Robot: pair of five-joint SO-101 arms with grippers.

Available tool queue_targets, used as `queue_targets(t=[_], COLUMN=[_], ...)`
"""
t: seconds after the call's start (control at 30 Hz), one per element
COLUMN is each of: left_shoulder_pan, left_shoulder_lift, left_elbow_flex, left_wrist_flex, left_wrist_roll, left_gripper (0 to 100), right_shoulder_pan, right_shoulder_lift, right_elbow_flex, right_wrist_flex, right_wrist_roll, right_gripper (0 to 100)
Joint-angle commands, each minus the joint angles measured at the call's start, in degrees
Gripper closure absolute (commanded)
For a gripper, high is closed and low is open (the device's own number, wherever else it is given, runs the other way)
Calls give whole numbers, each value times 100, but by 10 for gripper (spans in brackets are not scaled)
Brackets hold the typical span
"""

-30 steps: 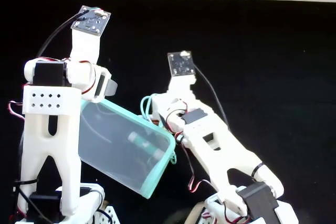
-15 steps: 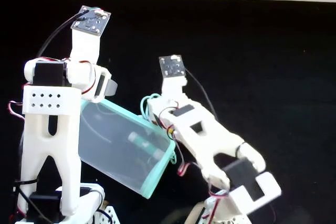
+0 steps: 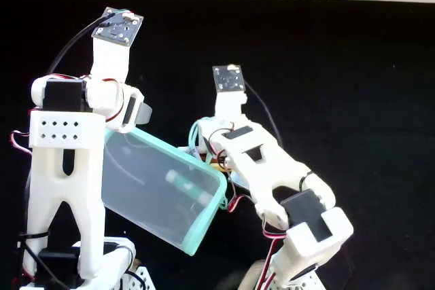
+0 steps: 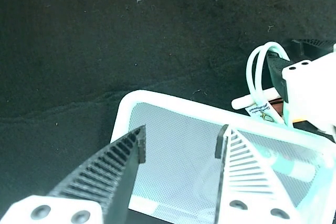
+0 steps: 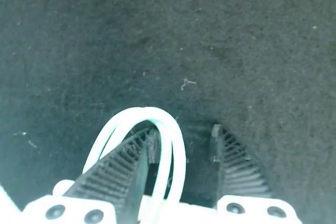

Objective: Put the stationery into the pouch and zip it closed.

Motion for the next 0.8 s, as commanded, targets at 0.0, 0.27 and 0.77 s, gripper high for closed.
queue_targets(t=[0.0, 0.27, 0.77], left_shoulder_pan=[-40, -40, 154], left_shoulder_lift=[-84, -84, -92], left_elbow_flex=[-154, -154, -215], left_wrist_flex=[-18, -18, 352], left_wrist_roll=[0, 0, 9], left_gripper=[758, 758, 758], right_shoulder_pan=[-31, -13, 1420], right_shoulder_lift=[215, 180, -4066], right_elbow_flex=[-312, -699, -743], right_wrist_flex=[171, 927, 1226], right_wrist_roll=[-44, 484, 519], right_gripper=[885, 993, 993])
